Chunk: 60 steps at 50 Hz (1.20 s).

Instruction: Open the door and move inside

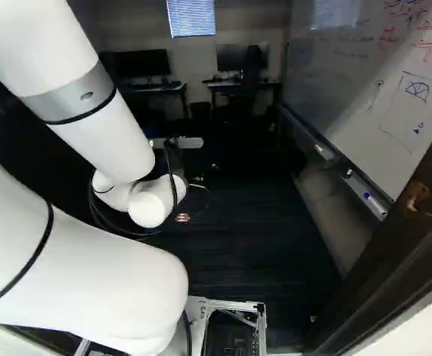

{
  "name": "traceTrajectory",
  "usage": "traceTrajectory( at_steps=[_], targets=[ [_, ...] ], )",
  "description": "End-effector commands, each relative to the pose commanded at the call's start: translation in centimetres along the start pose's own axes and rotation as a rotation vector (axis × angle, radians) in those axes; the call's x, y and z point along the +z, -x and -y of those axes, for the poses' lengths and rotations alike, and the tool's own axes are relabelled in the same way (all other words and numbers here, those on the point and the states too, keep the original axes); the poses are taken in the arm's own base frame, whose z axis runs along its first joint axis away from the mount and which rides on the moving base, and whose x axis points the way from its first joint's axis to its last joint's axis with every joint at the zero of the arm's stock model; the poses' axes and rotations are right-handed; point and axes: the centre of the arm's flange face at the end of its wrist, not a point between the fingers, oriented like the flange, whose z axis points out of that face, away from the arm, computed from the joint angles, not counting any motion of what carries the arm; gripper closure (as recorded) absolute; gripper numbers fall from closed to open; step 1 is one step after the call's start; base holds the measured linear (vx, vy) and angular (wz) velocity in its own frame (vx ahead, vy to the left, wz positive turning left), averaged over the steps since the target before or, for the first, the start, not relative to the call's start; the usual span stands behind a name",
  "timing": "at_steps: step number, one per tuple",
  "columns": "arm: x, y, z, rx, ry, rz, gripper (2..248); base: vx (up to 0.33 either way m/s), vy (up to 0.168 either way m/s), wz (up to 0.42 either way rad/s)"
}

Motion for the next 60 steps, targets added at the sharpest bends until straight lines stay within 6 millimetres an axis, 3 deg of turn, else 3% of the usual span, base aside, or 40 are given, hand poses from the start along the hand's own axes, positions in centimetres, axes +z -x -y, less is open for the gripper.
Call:
traceTrajectory(
  at_steps=[33, 60],
  targets=[
    [0.00, 0.00, 0.00, 0.000, 0.000, 0.000, 3, 0.111, -0.003, 0.170],
    [0.00, 0.00, 0.00, 0.000, 0.000, 0.000, 3, 0.171, -0.062, 0.016]
  ],
)
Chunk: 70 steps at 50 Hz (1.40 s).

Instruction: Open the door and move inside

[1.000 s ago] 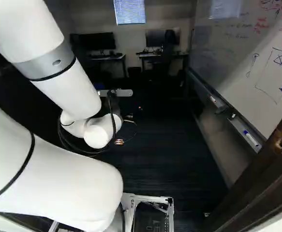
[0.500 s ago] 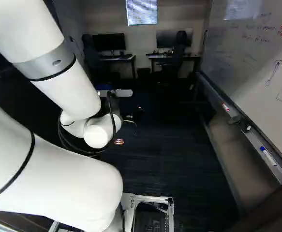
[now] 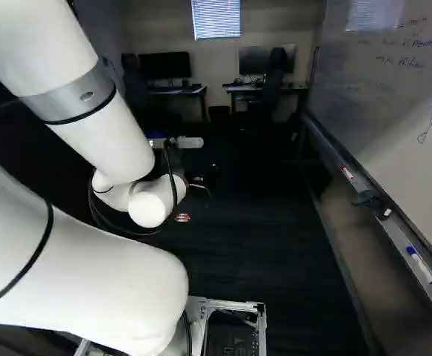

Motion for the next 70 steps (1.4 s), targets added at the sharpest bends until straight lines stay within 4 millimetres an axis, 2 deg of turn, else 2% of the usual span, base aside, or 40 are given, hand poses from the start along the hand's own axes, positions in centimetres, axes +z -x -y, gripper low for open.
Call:
traceTrajectory(
  at_steps=[25, 70],
  targets=[
    [0.00, 0.00, 0.00, 0.000, 0.000, 0.000, 3, 0.200, -0.058, -0.006],
    [0.00, 0.00, 0.00, 0.000, 0.000, 0.000, 3, 0.195, -0.002, -0.014]
  ],
)
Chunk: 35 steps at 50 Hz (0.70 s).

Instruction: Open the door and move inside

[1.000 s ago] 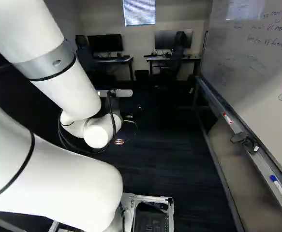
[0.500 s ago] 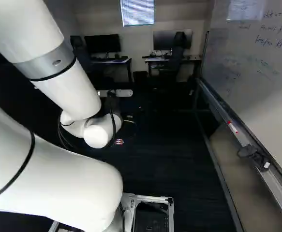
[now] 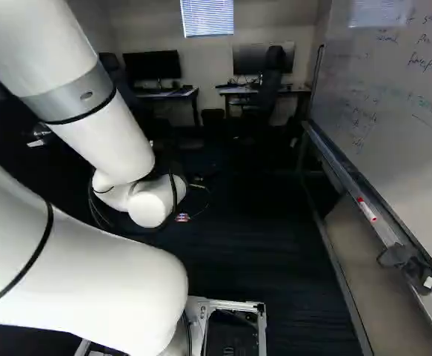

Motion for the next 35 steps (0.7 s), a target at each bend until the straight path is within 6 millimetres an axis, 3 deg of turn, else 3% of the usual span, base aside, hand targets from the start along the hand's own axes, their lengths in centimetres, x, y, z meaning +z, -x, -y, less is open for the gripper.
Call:
traceTrajectory(
  at_steps=[35],
  targets=[
    [0.00, 0.00, 0.00, 0.000, 0.000, 0.000, 3, 0.210, 0.001, -0.022]
  ],
)
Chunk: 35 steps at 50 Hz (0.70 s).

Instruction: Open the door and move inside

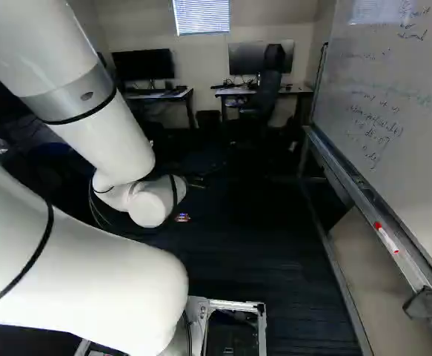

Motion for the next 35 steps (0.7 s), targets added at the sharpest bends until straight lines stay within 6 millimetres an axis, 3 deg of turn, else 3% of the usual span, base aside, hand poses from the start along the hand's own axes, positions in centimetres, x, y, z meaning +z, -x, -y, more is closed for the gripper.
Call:
traceTrajectory(
  at_steps=[35],
  targets=[
    [0.00, 0.00, 0.00, 0.000, 0.000, 0.000, 3, 0.204, 0.000, -0.023]
  ],
)
